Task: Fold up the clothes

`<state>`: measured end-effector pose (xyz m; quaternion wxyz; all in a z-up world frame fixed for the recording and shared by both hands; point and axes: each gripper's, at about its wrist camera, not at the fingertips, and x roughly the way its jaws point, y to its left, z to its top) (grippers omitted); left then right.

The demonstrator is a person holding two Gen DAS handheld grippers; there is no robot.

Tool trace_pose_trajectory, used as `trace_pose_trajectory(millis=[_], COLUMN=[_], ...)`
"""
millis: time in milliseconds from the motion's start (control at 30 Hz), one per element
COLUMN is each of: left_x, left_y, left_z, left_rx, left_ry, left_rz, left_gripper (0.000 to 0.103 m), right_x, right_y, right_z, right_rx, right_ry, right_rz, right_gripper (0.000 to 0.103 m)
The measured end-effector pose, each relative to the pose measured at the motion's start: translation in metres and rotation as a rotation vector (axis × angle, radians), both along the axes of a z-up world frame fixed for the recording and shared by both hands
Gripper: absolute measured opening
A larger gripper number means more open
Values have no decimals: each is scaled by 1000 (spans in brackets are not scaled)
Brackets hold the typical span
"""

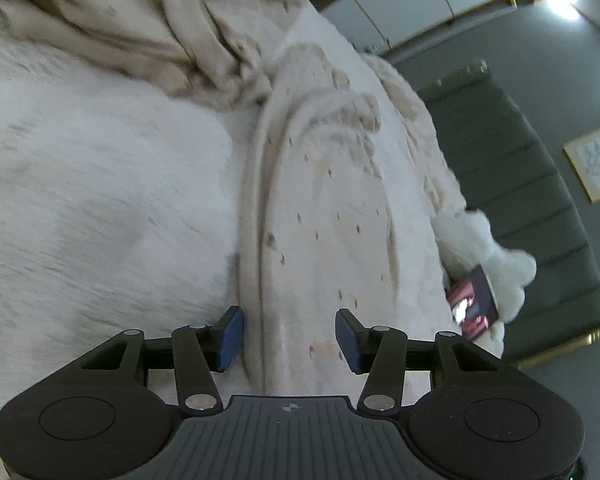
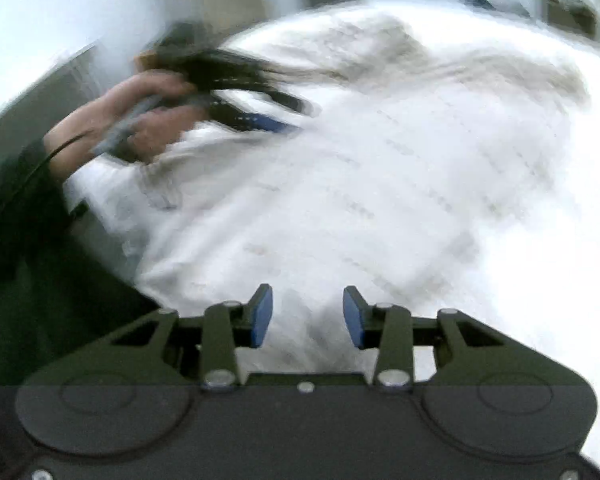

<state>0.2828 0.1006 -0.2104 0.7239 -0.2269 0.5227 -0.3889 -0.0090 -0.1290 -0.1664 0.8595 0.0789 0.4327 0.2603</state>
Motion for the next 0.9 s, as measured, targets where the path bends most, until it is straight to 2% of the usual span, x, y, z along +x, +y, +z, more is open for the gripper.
trace_pose_trajectory(millis=[200,267,333,367,467,600,633,667,700,733,900], left_x=[-7,-7,-6,-5,-2,1,2,3,4,4,-6], left_y=[-26,-28,-30,-31,-34,-38,-39,-40,-42,-43,-36], left_z=[-7,-11,-14,-16,-20,-25,-26,-28,-29,-30,-9], left_rx=[69,77,74,70,61,49,45,42,39,36,11], left_ry=[-28,-28,-23,-20,-11,1,4,7,10,13,-22], left_rz=[-50,-45,-38,-34,-22,-6,-2,2,6,9,0], left_gripper=[44,44,42,38,33,33,33,26,14,2,2], right_x=[2,7,11,8,0,-3,-3,-2,-1,-1,-19], right_y=[-74,-85,-90,-94,-99,-90,-88,-84,-81,-78,-94], right_z=[-17,-31,-37,-36,-34,-45,-51,-51,-51,-43,30], right_rx=[270,364,437,461,559,531,532,518,500,465,401], right_ry=[237,264,281,284,309,334,360,372,381,374,246], right_rz=[-276,-296,-308,-303,-243,-230,-233,-224,-213,-192,-69], right_gripper=[40,39,30,26,26,25,19,4,3,2,2])
